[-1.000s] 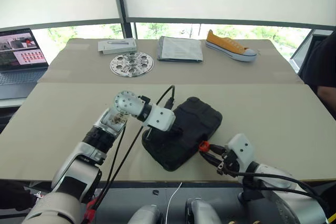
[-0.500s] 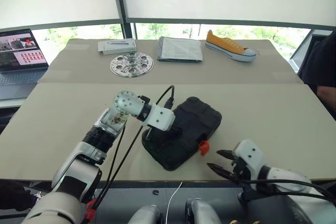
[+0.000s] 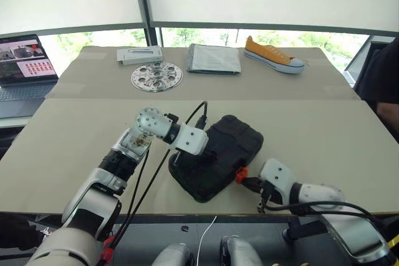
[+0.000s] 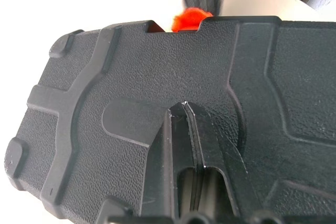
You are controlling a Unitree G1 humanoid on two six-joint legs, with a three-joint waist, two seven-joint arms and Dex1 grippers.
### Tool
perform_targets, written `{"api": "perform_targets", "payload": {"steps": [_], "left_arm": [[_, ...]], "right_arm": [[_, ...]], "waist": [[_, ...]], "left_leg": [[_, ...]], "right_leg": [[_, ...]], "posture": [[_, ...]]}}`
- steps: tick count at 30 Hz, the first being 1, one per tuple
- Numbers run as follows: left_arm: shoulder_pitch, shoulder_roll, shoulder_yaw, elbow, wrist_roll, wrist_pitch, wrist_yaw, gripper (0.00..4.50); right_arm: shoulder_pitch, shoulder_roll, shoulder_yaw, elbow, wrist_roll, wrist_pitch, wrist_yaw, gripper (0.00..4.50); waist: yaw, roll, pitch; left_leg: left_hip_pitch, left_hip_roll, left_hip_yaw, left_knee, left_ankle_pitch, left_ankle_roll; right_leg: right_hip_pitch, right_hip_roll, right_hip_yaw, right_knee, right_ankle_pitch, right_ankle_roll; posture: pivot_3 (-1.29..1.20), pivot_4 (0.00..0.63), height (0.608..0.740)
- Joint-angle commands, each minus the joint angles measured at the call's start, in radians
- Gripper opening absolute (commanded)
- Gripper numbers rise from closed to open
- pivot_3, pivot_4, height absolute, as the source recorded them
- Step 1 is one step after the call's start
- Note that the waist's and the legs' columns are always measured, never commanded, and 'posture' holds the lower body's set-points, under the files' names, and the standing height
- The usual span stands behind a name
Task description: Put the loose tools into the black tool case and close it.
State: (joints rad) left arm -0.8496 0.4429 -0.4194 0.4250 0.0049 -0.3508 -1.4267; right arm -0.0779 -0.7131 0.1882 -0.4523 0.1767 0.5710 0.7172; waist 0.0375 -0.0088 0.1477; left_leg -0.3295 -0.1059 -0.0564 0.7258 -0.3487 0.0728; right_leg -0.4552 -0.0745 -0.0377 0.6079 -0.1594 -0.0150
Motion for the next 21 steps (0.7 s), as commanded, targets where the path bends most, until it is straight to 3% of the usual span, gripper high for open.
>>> {"api": "perform_targets", "payload": {"steps": [1, 14, 21], "left_arm": [[0.040, 0.013, -0.060, 0.034, 0.064, 0.009, -0.018, 0.00], [0.045, 0.012, -0.079, 0.073, 0.102, -0.053, 0.002, 0.00], [0.045, 0.004, -0.076, 0.087, 0.105, -0.057, 0.007, 0.00]], "right_arm": [[-0.066, 0.031, 0.003, -0.009, 0.010, 0.007, 0.004, 0.12], [-0.071, 0.067, -0.143, -0.223, 0.211, 0.171, 0.027, 0.12], [-0.078, 0.069, -0.122, -0.201, 0.194, 0.191, 0.009, 0.12]], "waist": [[-0.001, 0.000, 0.000], [-0.027, 0.000, 0.000], [-0.027, 0.000, -0.001]], "left_leg": [[0.000, 0.000, 0.000, 0.000, 0.000, 0.000], [0.000, 0.000, 0.000, -0.001, 0.000, 0.000], [0.003, 0.000, 0.000, -0.004, 0.000, 0.000]], "right_leg": [[0.000, 0.000, 0.000, 0.000, 0.000, 0.000], [-0.002, 0.000, 0.000, 0.001, 0.000, 0.000], [0.001, 0.000, 0.001, 0.000, -0.003, 0.006]], "posture": [[0.00, 0.150, 0.740], [0.00, 0.150, 0.740], [0.00, 0.150, 0.740]]}}
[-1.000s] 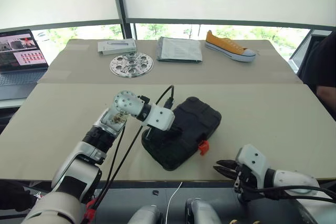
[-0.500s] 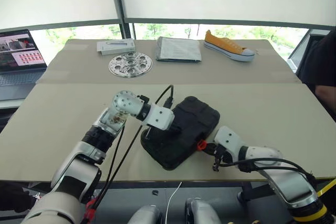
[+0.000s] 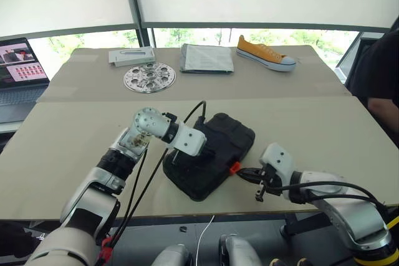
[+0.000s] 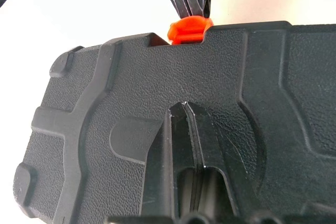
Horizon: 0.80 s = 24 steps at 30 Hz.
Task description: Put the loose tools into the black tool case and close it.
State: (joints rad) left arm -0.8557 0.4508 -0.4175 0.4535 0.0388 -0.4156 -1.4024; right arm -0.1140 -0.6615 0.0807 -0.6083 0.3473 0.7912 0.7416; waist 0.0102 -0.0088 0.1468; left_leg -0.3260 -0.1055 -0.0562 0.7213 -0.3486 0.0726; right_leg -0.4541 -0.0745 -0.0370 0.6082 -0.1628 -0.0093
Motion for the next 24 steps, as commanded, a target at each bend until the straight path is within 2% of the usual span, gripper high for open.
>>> {"api": "perform_targets", "payload": {"steps": [1, 4, 6, 10, 11, 15, 18, 19, 20, 24], "left_arm": [[0.054, -0.001, -0.076, 0.058, 0.070, 0.010, -0.017, 0.00], [0.063, 0.007, -0.062, 0.045, 0.057, 0.036, -0.016, 0.00], [0.080, 0.031, -0.015, 0.005, 0.008, 0.124, -0.018, 0.00], [0.134, 0.125, 0.105, -0.108, -0.112, 0.356, -0.030, 1.09], [0.159, 0.165, 0.145, -0.155, -0.161, 0.438, -0.037, 1.42], [0.302, 0.352, 0.331, -0.360, -0.372, 0.746, -0.051, 2.98], [0.437, 0.488, 0.503, -0.492, -0.510, 0.942, -0.038, 3.92], [0.489, 0.526, 0.566, -0.524, -0.549, 0.990, -0.035, 4.39], [0.535, 0.554, 0.623, -0.547, -0.580, 1.022, -0.032, 4.50], [0.654, 0.588, 0.773, -0.608, -0.642, 1.070, 0.010, 4.50]], "right_arm": [[-0.040, 0.018, -0.018, -0.044, 0.026, -0.027, -0.016, 0.12], [-0.031, 0.003, -0.026, -0.049, 0.031, -0.027, -0.010, 0.12], [-0.005, -0.033, -0.089, -0.065, 0.067, -0.018, 0.019, 0.12], [0.025, -0.121, -0.272, -0.067, 0.194, -0.021, 0.133, 1.17], [0.025, -0.152, -0.328, -0.048, 0.229, -0.023, 0.175, 1.51], [0.022, -0.284, -0.500, 0.064, 0.339, -0.030, 0.356, 2.93], [0.023, -0.375, -0.570, 0.167, 0.377, -0.051, 0.495, 3.90], [0.024, -0.405, -0.578, 0.205, 0.375, -0.065, 0.538, 4.29], [0.026, -0.431, -0.580, 0.236, 0.372, -0.079, 0.578, 4.46], [0.015, -0.485, -0.558, 0.332, 0.341, -0.163, 0.683, 4.46]], "waist": [[0.000, -0.001, 0.000], [0.000, 0.000, -0.001], [0.000, 0.000, -0.001], [-0.004, 0.000, -0.001], [-0.007, 0.000, -0.001], [-0.023, 0.000, 0.001], [-0.022, 0.000, 0.009], [-0.021, -0.001, 0.010], [-0.020, -0.001, 0.011], [0.000, 0.000, 0.013]], "left_leg": [[0.001, 0.000, 0.000, 0.000, 0.000, 0.000], [0.005, 0.000, 0.001, -0.003, 0.000, 0.000], [0.006, 0.000, 0.001, -0.005, 0.000, 0.000], [0.005, 0.000, 0.001, -0.007, 0.000, 0.000], [0.004, 0.000, 0.001, -0.007, 0.000, 0.000], [0.004, 0.001, 0.001, -0.011, 0.000, 0.000], [0.004, 0.001, 0.001, -0.011, 0.000, 0.000], [0.003, 0.001, 0.001, -0.011, 0.000, 0.001], [0.003, 0.001, 0.001, -0.011, -0.001, 0.001], [0.002, 0.000, 0.001, -0.011, -0.001, 0.002]], "right_leg": [[0.001, 0.000, 0.000, 0.000, -0.001, 0.001], [0.004, 0.000, 0.001, -0.001, -0.001, 0.001], [0.004, 0.000, 0.001, -0.002, -0.001, 0.002], [0.001, 0.001, 0.001, -0.002, 0.000, 0.001], [0.000, 0.001, 0.001, -0.001, 0.002, -0.004], [-0.003, 0.002, 0.001, -0.001, 0.001, -0.006], [-0.004, 0.002, 0.000, -0.002, 0.001, -0.007], [-0.004, 0.002, 0.000, -0.003, 0.001, -0.008], [-0.004, 0.002, 0.000, -0.003, 0.001, -0.008], [-0.002, 0.000, -0.001, -0.009, 0.001, -0.007]], "posture": [[0.00, 0.150, 0.740], [0.00, 0.150, 0.740], [0.00, 0.150, 0.740], [0.00, 0.150, 0.740], [0.00, 0.150, 0.740], [0.00, 0.150, 0.740], [0.00, 0.150, 0.740], [0.00, 0.150, 0.740], [0.00, 0.150, 0.740], [0.00, 0.150, 0.740]]}}
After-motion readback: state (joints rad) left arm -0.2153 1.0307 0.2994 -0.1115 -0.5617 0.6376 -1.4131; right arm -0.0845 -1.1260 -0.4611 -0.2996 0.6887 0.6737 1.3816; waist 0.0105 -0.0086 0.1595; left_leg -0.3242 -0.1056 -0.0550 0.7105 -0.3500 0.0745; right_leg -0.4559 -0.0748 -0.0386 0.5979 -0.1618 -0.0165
